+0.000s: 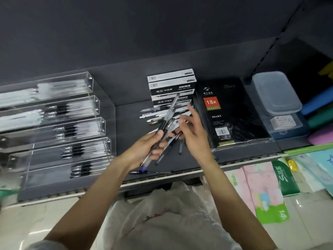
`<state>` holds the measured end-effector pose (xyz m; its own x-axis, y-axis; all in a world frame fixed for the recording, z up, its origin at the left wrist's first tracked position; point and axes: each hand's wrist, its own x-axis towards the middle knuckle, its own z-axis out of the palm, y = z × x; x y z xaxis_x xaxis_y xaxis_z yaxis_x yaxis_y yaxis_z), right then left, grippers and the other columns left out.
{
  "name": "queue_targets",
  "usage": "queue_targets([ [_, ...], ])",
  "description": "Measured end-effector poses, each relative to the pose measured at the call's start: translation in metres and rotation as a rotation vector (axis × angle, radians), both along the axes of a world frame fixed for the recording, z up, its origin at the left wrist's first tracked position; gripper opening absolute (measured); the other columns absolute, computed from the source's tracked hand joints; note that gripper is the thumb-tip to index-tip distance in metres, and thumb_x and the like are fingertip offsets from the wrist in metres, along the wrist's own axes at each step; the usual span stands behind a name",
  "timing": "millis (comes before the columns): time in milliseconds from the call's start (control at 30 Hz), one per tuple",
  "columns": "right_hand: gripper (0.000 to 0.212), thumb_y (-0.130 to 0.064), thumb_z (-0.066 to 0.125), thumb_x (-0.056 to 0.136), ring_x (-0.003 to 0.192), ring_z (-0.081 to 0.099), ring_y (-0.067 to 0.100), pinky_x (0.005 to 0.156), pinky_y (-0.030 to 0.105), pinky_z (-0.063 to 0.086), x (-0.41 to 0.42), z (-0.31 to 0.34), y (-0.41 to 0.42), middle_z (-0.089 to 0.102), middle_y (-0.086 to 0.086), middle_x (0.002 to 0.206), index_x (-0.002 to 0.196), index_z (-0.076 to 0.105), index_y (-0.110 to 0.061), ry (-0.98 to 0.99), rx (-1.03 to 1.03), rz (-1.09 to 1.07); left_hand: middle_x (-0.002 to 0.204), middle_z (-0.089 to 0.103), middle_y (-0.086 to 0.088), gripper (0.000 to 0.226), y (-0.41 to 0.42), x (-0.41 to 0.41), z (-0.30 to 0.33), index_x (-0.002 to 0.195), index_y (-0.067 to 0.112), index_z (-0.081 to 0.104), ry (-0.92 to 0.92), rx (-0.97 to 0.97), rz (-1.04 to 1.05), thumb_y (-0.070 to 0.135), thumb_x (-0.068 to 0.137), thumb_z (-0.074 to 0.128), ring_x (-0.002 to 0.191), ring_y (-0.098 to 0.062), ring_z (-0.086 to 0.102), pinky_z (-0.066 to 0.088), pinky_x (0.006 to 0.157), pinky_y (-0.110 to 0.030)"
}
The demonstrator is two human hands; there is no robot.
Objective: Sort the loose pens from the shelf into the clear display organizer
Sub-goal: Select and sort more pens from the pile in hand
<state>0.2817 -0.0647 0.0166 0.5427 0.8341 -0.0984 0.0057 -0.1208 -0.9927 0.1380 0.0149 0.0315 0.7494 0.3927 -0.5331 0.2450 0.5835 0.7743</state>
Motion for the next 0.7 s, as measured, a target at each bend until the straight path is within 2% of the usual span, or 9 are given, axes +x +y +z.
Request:
queue_targets([
  [67, 0.049, -0.034, 0.052, 0.095, 0.095, 0.062, 0.003, 0.089, 0.030, 0.049, 0.000, 0.010, 0.012, 0.058, -0.009, 0.118, 0.136, 0.029, -0.047, 0.085, 0.019, 0.045, 0.061, 0.040, 0.009, 0.035, -0.008, -0.011, 0.003, 0.116, 0.009, 0.057, -0.002, 0.005, -0.019, 0.032, 0.096, 0.039, 0.047, -0.002, 0.028, 0.021, 0.042, -0.013],
  [133, 0.047, -0.030, 0.053, 0.096, 0.100, 0.061, 0.004, 0.092, 0.029, 0.048, -0.001, 0.019, 0.022, 0.064, -0.004, 0.115, 0.138, 0.035, -0.038, 0.122, 0.017, 0.103, 0.062, 0.040, 0.010, 0.036, -0.013, -0.024, 0.004, 0.114, 0.013, 0.059, 0.008, 0.027, -0.037, 0.035, 0.090, 0.044, 0.049, -0.002, 0.029, 0.020, 0.044, -0.014],
  [200, 0.037, -0.020, 0.053, 0.096, 0.092, 0.063, 0.007, 0.085, 0.020, 0.049, -0.004, 0.025, 0.028, 0.070, 0.003, 0.104, 0.133, 0.045, -0.021, 0.126, 0.016, 0.176, 0.063, 0.040, 0.010, 0.036, -0.015, -0.037, 0.004, 0.114, 0.014, 0.060, 0.021, 0.049, -0.037, 0.035, 0.088, 0.047, 0.050, -0.003, 0.029, 0.019, 0.044, -0.015],
  [267, 0.026, -0.013, 0.052, 0.096, 0.080, 0.064, 0.009, 0.077, 0.021, 0.049, -0.010, 0.027, 0.032, 0.073, 0.004, 0.091, 0.122, 0.051, -0.014, 0.131, 0.011, 0.225, 0.063, 0.040, 0.011, 0.033, -0.017, -0.049, 0.004, 0.115, 0.013, 0.059, 0.043, 0.065, -0.019, 0.032, 0.091, 0.046, 0.050, -0.002, 0.029, 0.019, 0.044, -0.014],
  [400, 0.014, -0.010, 0.053, 0.095, 0.071, 0.063, 0.009, 0.064, 0.023, 0.047, -0.031, 0.027, 0.039, 0.072, 0.001, 0.079, 0.109, 0.052, -0.012, 0.132, -0.009, 0.244, 0.063, 0.044, 0.010, 0.027, -0.020, -0.072, 0.004, 0.109, 0.009, 0.060, 0.045, 0.105, 0.026, 0.026, 0.092, 0.048, 0.048, -0.002, 0.030, 0.021, 0.042, -0.014],
  [567, 0.007, -0.011, 0.054, 0.095, 0.072, 0.063, 0.012, 0.061, 0.021, 0.049, -0.061, 0.031, 0.049, 0.073, 0.001, 0.075, 0.102, 0.054, -0.014, 0.156, -0.057, 0.315, 0.058, 0.056, 0.007, 0.019, -0.020, -0.100, 0.006, 0.092, 0.009, 0.064, 0.128, 0.188, 0.112, 0.024, 0.094, 0.051, 0.039, -0.004, 0.034, 0.021, 0.039, -0.016],
  [700, 0.007, -0.010, 0.053, 0.095, 0.081, 0.065, 0.018, 0.062, 0.019, 0.049, -0.092, 0.036, 0.062, 0.073, 0.006, 0.083, 0.097, 0.056, -0.016, 0.184, -0.128, 0.380, 0.062, 0.059, 0.003, 0.027, -0.005, -0.132, 0.010, 0.099, 0.008, 0.066, 0.141, 0.175, 0.127, 0.031, 0.092, 0.053, 0.040, -0.007, 0.040, 0.024, 0.039, -0.016],
])
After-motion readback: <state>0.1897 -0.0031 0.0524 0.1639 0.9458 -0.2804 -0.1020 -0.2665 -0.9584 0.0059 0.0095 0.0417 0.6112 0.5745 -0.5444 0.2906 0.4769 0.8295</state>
